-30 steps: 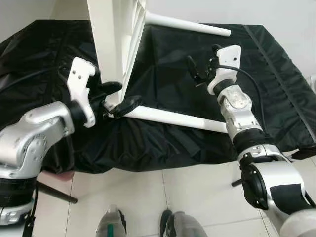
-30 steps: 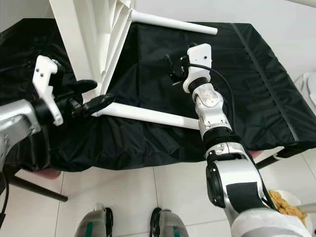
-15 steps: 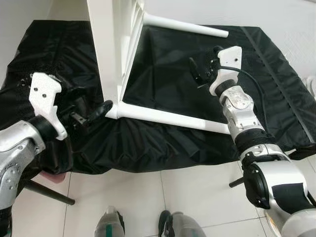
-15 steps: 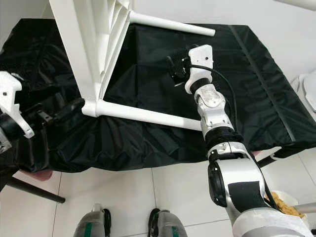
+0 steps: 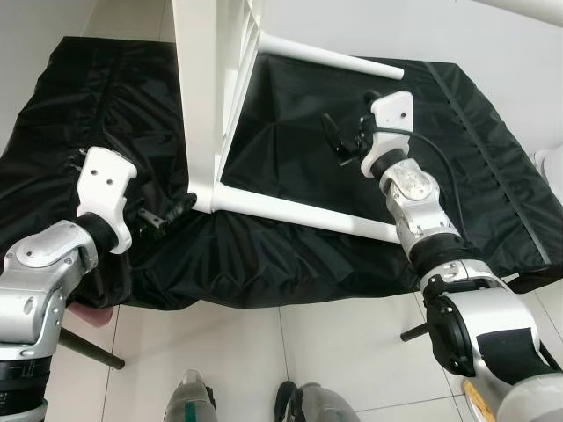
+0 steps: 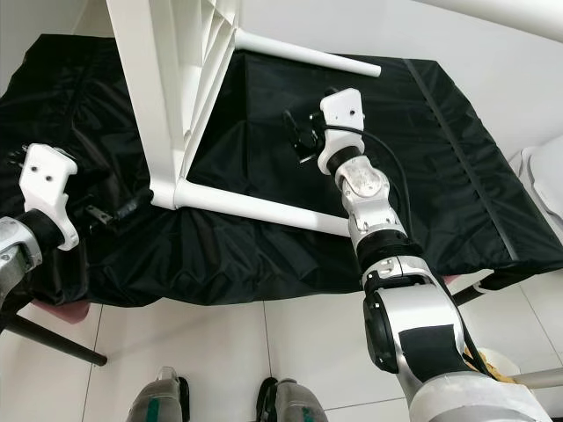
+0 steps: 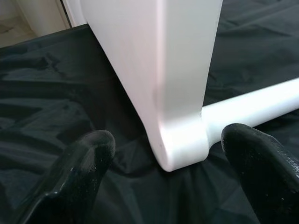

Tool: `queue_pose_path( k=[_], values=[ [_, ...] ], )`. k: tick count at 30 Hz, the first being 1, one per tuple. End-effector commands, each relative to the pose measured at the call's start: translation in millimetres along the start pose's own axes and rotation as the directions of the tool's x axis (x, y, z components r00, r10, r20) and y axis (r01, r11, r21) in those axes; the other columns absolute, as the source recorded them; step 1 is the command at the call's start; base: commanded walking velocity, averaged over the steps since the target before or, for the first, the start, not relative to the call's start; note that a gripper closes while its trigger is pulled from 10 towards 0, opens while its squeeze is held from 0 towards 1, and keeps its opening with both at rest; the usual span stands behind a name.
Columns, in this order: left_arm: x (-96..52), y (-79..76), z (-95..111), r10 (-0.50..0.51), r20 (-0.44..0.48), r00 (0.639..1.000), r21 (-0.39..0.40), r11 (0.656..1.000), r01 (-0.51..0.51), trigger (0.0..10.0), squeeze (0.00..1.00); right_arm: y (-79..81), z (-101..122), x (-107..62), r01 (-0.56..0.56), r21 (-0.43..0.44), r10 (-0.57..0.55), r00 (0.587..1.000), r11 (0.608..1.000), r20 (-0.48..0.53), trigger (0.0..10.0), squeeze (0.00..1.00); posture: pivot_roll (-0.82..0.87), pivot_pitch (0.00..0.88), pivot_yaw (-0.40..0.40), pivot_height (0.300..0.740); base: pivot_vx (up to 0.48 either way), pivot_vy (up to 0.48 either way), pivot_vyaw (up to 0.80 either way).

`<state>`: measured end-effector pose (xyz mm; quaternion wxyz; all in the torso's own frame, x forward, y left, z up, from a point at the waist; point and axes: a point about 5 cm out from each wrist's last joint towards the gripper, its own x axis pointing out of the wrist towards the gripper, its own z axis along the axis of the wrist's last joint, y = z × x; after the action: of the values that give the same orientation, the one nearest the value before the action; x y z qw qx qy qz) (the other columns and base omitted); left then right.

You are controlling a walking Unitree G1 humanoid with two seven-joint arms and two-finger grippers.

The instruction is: Building children table

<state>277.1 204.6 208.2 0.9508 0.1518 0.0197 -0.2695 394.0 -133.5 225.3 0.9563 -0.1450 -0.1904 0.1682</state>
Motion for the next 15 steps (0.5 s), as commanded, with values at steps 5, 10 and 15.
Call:
queue_pose_path(
  k=[5, 10, 15],
  values=[
    [0.9, 8.5, -3.2, 0.303, -0.003, 0.953, 0.012, 0.953, -0.303, 10.0, 0.00, 3.1, -10.2, -7.3, -0.002, 0.016, 0.002, 1.000, 1.000, -0.023, 10.0, 0.00, 0.18, 0.068, -0.103, 0.740, 0.000, 0.000, 0.00],
    [3.6, 9.7, -6.9, 0.338, -0.012, 0.941, 0.023, 0.941, -0.338, 10.0, 0.00, 6.8, -14.1, -10.3, -0.002, 0.025, 0.003, 1.000, 1.000, -0.030, 10.0, 0.00, 0.18, 0.068, -0.100, 0.740, 0.000, 0.000, 0.00],
    [6.2, 12.2, -5.6, 0.361, -0.008, 0.933, 0.030, 0.932, -0.360, 10.0, 0.00, 7.1, -14.8, -11.0, -0.001, 0.027, 0.002, 1.000, 1.000, -0.031, 10.0, 0.00, 0.17, 0.067, -0.099, 0.740, 0.000, 0.000, 0.00]
  ],
)
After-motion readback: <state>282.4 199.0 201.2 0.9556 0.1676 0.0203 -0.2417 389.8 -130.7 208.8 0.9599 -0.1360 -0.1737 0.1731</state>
